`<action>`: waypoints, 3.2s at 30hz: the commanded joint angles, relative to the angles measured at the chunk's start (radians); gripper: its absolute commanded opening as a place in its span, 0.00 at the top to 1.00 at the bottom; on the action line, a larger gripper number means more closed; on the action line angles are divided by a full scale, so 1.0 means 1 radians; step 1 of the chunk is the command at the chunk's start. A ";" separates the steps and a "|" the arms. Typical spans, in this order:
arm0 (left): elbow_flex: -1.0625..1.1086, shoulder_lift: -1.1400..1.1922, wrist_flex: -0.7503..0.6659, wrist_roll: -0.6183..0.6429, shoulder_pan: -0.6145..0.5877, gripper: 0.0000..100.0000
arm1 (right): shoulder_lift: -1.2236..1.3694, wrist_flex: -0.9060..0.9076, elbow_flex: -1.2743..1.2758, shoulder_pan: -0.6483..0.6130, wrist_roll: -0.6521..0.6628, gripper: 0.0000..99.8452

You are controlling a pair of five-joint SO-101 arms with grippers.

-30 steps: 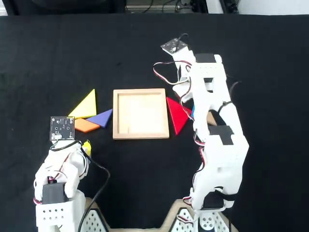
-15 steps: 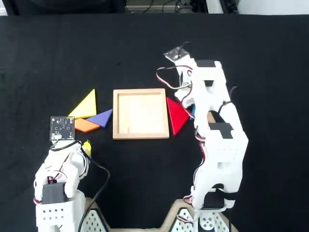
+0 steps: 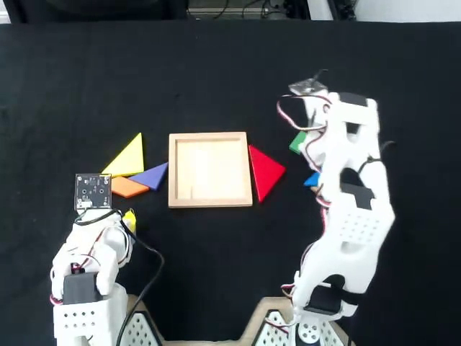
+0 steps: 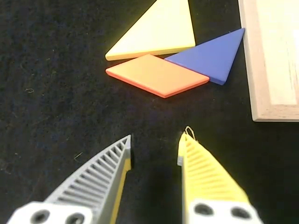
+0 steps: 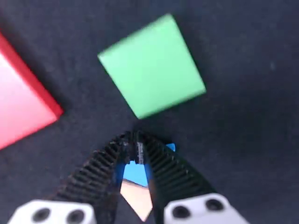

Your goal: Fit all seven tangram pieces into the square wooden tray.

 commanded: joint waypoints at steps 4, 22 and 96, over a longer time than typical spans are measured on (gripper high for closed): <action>0.018 -0.008 0.005 -0.011 -0.008 0.83 | -0.122 0.117 -0.015 -0.068 -0.063 0.99; 0.018 -0.008 0.005 -0.011 -0.010 0.83 | -0.239 0.086 0.142 -0.328 -0.574 0.77; 0.018 -0.008 0.006 -0.011 -0.010 0.83 | 0.070 0.089 -0.051 -0.319 -0.491 0.87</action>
